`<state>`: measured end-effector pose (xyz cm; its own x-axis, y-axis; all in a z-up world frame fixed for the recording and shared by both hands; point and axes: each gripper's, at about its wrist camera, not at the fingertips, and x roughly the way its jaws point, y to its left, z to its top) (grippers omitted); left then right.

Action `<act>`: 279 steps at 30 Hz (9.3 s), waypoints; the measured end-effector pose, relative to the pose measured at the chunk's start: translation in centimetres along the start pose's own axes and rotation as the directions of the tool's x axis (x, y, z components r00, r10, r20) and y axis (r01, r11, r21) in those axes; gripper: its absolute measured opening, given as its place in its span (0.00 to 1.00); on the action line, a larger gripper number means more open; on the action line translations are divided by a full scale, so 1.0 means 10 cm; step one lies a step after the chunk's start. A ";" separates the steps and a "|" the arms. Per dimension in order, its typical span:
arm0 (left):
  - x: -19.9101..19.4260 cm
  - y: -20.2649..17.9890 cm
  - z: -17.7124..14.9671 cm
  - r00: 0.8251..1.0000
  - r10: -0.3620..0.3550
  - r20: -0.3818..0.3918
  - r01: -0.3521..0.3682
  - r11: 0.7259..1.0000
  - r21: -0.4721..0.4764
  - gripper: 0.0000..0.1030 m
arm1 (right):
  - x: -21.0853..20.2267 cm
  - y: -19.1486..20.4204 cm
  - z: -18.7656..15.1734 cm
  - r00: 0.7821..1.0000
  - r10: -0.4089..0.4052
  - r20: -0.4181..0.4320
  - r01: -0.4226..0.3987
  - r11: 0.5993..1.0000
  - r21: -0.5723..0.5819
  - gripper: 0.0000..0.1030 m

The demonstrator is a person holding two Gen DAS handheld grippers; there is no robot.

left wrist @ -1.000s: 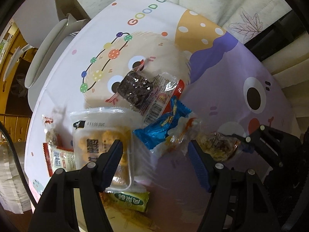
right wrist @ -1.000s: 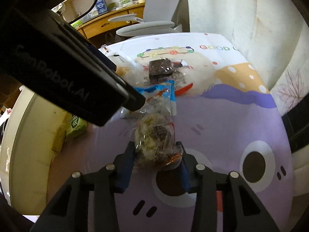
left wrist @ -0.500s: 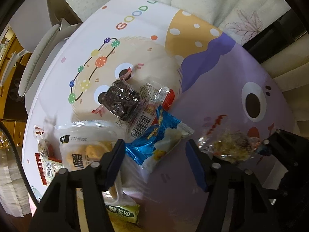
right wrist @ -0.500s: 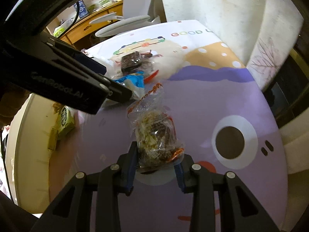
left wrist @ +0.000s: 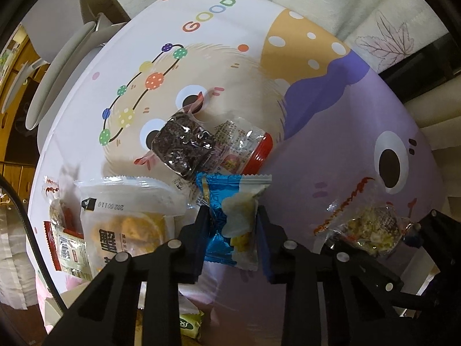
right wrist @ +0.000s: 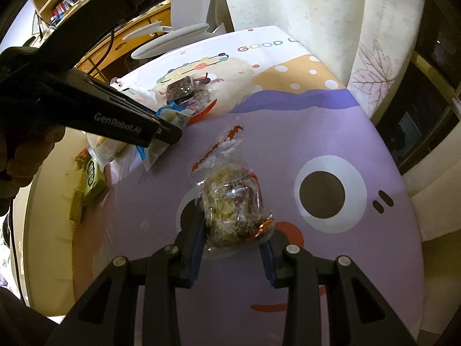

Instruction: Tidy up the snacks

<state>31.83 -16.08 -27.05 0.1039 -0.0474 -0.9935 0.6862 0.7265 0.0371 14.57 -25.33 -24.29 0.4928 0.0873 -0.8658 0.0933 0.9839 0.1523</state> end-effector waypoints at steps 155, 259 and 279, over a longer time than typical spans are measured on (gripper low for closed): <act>-0.67 1.03 -0.62 0.988 0.018 0.151 0.053 0.889 -0.455 0.73 | 0.11 0.35 1.41 0.983 0.165 -0.084 -0.179 0.962 -0.206 0.44; -1.17 0.07 -1.78 0.991 0.013 0.136 0.082 0.734 -0.674 0.62 | 0.20 0.12 0.95 0.936 0.175 -0.306 -0.263 0.925 -0.273 0.11; -1.60 0.00 -2.58 0.985 0.113 0.134 0.053 0.536 -0.843 0.62 | 0.57 0.30 1.10 0.969 0.086 -0.233 -0.127 0.978 -0.166 0.52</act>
<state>11.58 2.41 -13.96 0.2761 -0.0562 -0.9595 -0.2335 0.9644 -0.1237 27.17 -23.61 -23.57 0.2834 0.2059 -0.9366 -0.1148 0.9769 0.1801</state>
